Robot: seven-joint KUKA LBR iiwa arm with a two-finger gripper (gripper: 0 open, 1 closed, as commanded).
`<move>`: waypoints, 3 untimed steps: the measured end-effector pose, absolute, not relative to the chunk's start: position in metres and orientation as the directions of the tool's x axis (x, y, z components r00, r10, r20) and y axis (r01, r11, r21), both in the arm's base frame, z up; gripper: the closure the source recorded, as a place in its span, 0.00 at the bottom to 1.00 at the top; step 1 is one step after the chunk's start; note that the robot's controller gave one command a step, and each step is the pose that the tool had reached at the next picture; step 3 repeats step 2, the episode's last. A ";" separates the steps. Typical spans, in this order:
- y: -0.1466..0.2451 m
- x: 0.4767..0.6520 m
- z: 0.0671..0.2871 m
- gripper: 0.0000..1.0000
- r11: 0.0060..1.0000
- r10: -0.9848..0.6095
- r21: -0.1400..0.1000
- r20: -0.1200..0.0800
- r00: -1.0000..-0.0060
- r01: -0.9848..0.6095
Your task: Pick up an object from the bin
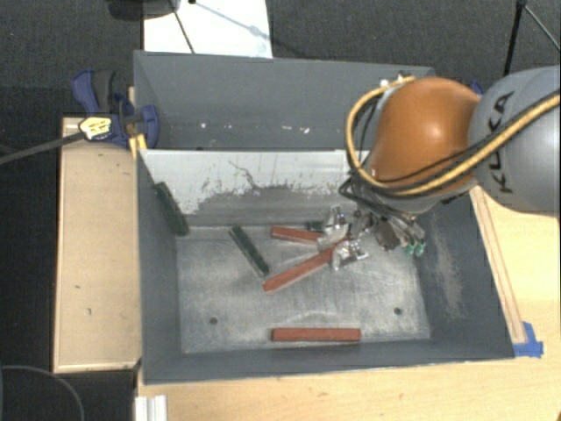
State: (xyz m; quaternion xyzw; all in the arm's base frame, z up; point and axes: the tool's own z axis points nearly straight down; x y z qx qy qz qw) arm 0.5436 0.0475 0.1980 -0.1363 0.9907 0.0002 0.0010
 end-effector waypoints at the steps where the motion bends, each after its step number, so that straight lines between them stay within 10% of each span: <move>1: 0.048 0.544 0.198 1.00 0.963 -0.269 0.001 -0.002 -0.963 -0.269; 2: 0.023 0.528 0.337 1.00 0.822 -0.569 -0.006 -0.009 -0.822 -0.569; 3: 0.023 0.528 0.337 1.00 0.822 -0.569 -0.006 -0.009 -0.822 -0.569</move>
Offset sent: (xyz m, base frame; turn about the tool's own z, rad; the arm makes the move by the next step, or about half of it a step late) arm -0.0171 -0.0236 0.1347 -0.3338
